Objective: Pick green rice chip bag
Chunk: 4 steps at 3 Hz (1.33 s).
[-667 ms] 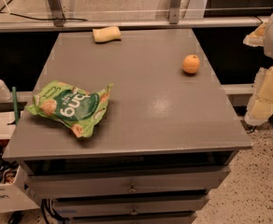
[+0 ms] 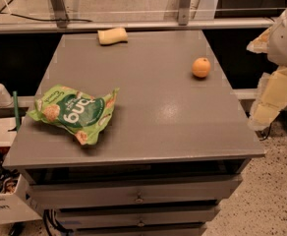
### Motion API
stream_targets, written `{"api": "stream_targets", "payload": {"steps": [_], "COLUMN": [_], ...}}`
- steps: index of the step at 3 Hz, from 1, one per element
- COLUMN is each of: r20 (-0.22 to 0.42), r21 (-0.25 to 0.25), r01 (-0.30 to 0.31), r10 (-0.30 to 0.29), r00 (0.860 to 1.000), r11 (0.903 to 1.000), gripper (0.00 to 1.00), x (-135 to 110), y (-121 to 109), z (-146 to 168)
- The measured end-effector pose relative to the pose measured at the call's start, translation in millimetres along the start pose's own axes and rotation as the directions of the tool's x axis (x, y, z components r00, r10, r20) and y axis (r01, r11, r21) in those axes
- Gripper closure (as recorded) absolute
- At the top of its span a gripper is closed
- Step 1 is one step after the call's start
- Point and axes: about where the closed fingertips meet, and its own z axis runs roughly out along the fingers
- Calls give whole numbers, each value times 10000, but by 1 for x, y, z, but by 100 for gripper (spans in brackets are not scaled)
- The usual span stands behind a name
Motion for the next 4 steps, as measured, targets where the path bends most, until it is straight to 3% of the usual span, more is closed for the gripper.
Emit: {"api": "stream_targets", "payload": {"steps": [1, 2, 3, 4], "r20": [973, 2535, 3995, 4642], "r21": [-702, -1779, -2812, -3219], "r01": [-36, -16, 152, 225], "r10": [105, 474, 1027, 1370], "r00": [9952, 9662, 9110, 8751], "r11": [9975, 9841, 9595, 9465], "gripper": [0, 0, 0, 0], "x": [-19, -54, -87, -108], "y": [-1, 13, 44, 54], "z": [38, 75, 94, 83]}}
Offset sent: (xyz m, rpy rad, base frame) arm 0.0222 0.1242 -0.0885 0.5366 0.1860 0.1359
